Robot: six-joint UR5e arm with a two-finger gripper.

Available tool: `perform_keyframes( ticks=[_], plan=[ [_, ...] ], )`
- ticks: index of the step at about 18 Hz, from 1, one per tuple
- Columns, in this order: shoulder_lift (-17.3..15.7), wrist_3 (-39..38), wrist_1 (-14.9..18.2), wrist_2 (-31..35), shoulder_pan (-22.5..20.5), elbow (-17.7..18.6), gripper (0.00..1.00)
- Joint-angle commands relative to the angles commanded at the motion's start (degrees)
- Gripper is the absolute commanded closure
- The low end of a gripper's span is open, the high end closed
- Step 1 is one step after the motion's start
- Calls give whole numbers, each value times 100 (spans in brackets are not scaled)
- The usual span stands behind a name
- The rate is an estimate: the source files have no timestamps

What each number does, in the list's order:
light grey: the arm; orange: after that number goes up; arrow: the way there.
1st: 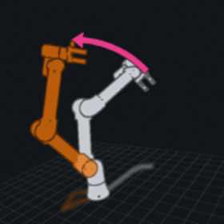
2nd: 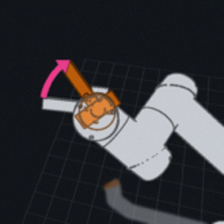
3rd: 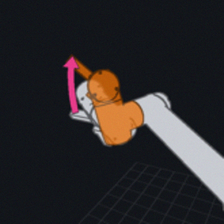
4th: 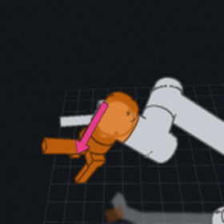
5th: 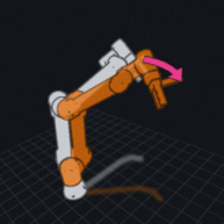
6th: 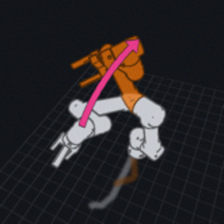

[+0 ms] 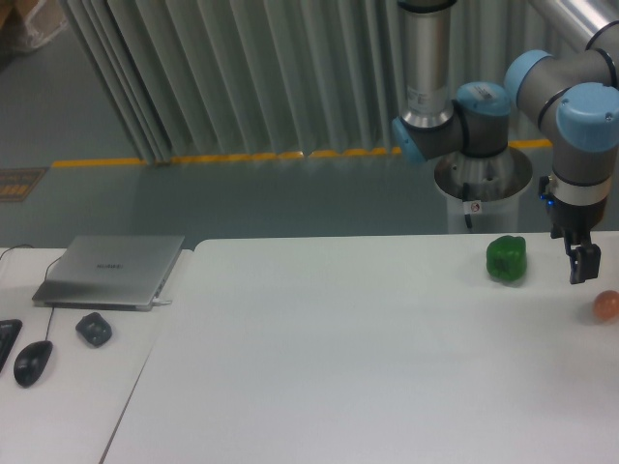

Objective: Place the triangular bread on the table

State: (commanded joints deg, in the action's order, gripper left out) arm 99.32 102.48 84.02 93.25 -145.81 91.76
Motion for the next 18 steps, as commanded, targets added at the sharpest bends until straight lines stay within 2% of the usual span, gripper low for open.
perform_keyframes(
  ticks=[3, 7, 8, 9, 10, 12, 14, 18],
  plan=[
    [-17, -18, 0, 35, -9, 0, 0],
    [-35, 88, -26, 105, -377, -9, 0],
    [-18, 175, -122, 105, -456, -44, 0],
    [0, 324, -341, 114, -605, -61, 0],
    [26, 482, -734, 62, -867, -44, 0],
    [192, 545, -1062, 0, -1098, -88, 0],
    [237, 423, -1125, 0, -1300, -123, 0],
    [430, 150, -1239, -17, -1432, -255, 0]
  ],
)
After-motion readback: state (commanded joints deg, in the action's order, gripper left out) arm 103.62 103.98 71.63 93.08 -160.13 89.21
